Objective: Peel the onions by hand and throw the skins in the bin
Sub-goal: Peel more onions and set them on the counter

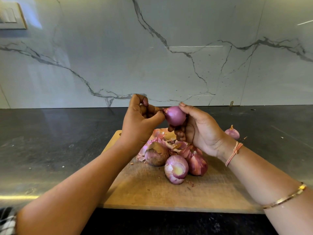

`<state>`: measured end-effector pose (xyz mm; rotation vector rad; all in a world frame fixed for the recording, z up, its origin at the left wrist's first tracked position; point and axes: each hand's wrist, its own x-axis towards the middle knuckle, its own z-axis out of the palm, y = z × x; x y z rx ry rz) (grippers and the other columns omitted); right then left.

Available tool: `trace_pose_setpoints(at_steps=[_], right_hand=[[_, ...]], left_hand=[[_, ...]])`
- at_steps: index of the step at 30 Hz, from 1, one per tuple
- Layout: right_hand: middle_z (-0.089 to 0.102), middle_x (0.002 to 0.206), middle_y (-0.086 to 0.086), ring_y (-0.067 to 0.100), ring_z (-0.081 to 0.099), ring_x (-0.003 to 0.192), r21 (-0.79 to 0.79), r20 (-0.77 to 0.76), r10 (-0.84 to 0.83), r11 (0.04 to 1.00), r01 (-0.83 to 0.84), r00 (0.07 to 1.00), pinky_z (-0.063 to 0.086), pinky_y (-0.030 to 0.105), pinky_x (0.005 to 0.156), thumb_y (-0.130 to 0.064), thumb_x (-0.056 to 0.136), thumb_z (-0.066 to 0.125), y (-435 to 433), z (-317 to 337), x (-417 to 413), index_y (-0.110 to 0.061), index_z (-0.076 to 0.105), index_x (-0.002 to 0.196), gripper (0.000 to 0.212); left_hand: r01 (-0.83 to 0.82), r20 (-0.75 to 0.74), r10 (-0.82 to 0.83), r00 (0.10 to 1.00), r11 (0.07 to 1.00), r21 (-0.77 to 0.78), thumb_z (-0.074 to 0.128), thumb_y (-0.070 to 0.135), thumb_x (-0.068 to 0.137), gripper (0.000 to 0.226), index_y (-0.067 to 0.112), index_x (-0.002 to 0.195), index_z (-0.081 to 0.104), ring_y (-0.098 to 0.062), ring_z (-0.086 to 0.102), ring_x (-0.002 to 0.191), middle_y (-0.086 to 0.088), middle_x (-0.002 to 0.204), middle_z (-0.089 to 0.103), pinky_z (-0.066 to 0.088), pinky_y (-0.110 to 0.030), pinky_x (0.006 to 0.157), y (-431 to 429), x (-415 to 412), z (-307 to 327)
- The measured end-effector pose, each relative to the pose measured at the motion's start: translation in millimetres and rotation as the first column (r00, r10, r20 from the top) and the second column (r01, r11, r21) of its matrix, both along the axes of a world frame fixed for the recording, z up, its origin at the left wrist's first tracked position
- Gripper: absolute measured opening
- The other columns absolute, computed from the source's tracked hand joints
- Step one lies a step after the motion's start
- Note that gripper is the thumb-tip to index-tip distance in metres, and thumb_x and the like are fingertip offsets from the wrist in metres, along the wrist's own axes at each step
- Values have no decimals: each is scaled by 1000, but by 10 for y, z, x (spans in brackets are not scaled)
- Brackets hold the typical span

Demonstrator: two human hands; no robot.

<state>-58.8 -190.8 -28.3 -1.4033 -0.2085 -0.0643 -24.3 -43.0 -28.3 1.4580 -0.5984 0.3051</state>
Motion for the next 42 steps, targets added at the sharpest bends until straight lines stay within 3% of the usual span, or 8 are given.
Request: trace_pose_setpoints(at_steps=[4,7,11,15,19,23,32,42], right_hand=[[58,69,9,13,44,51,15,-26,22,1000,-22,999,38,20,45,-42,96,41,23,-10,1,-13,61,98,36],[56,76,-1,6,50,54,-67,54,53,997,-49,997,39,17,47,-37,78,57,46,-15,-18,-19,56,96,26],[58,91,-4,-2,61,73,-142,208,-21,989,52,978,48,15,68,-18,77,65,32,-49,12,-16,52,107,33],[59,86,0,7,58,71,-216,262,-145,955,205,954,47,21,67,-37,73,75,18,-51,21,-12,52,108,48],[51,69,3,8,47,54,-153,182,-108,979,137,977,31,17,41,-42,76,59,14,-37,30,-9,55,100,41],[47,56,-2,6,41,46,-117,162,-44,991,64,986,24,17,40,-43,83,59,-3,-57,43,-14,62,89,30],[40,52,3,10,27,43,-83,61,-15,996,20,998,15,21,40,-51,81,51,-23,-42,32,-12,58,86,39],[43,41,-4,5,27,32,-51,19,-62,997,63,998,11,20,39,-53,93,35,-23,6,-26,-6,52,79,52]], left_hand=[[-11,-20,10,1000,1000,-21,58,-9,83,35,17,81,35,-23,41,72,-14,78,46,37,-37,66,-17,18,-19],[-6,-54,4,999,999,-43,58,-9,83,35,17,81,35,-23,39,73,-10,71,44,38,-39,68,-16,34,-38],[12,-66,-16,998,998,-53,58,-8,84,33,16,81,35,-24,40,73,-11,71,44,38,-40,70,-22,31,-39],[20,-63,-23,998,999,-47,58,-7,85,33,16,81,35,-24,41,73,-12,75,44,39,-39,71,-26,17,-31],[18,-39,-19,999,1000,-26,59,-7,84,34,17,81,35,-23,39,72,-11,73,44,37,-37,67,-12,30,-41],[-15,4,15,1000,1000,5,61,-4,85,32,16,80,37,-19,37,64,-7,68,44,37,-27,57,-23,32,-56],[-58,84,51,995,995,84,62,2,86,21,23,87,59,-2,47,49,12,58,58,38,-15,49,-25,37,-80],[1,125,-13,992,996,91,59,6,89,20,23,90,69,1,64,80,12,84,71,51,-16,72,-24,-34,-78]])
